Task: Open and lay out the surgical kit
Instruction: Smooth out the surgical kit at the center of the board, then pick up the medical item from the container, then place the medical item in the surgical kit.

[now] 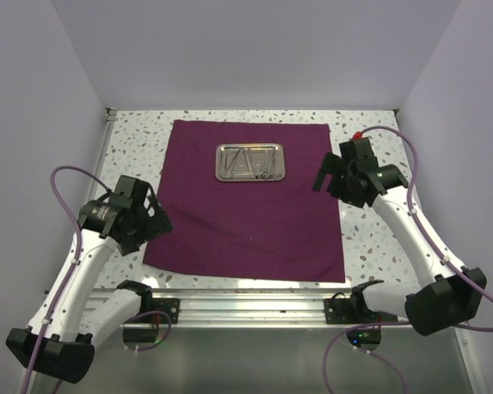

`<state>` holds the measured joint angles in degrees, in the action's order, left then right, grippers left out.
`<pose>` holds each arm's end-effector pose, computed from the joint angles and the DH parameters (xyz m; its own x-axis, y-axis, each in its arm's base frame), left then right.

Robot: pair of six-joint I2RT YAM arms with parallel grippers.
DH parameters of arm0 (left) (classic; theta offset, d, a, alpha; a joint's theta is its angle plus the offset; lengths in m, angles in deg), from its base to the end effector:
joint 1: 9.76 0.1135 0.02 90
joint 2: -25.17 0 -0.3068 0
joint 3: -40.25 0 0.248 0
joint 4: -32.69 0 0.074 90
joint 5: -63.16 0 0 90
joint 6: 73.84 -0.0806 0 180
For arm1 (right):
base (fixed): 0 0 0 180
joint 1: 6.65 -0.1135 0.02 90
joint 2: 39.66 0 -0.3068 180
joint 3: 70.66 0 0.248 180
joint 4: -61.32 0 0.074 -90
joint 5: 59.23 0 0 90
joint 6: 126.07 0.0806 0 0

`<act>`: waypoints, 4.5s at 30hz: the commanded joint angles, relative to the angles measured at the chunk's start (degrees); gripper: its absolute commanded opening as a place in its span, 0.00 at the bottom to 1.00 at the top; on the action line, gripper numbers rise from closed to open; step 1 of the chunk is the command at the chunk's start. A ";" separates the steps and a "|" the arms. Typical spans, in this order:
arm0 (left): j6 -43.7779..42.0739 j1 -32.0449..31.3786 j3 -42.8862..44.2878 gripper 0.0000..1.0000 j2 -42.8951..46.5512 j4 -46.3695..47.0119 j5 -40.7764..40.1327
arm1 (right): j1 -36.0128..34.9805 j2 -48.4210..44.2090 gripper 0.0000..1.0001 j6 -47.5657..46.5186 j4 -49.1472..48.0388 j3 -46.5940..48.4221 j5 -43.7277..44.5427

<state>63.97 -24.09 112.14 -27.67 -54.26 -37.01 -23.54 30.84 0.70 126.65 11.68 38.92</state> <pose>0.1264 -0.0176 0.2969 -0.7357 -0.5648 -0.3739 -0.5447 0.8214 -0.1689 0.2443 0.0622 0.3300 -0.7399 0.3946 -0.5448 0.2946 0.9182 0.2649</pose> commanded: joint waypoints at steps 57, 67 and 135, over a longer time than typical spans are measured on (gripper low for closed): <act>-19.86 -0.17 8.20 0.86 -29.43 29.00 12.99 | -11.33 81.02 0.47 -6.37 -2.90 76.33 8.56; -22.50 0.70 9.17 0.86 -31.01 27.86 11.23 | -11.77 84.97 0.31 -7.50 1.05 79.23 11.45; -13.81 -11.15 62.59 0.82 -77.83 41.91 19.22 | -18.62 7.46 0.00 6.65 -11.70 -15.00 -1.38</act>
<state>46.36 -33.77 168.05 -100.95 -15.70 -19.44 -42.01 37.97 8.31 115.68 -5.76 38.22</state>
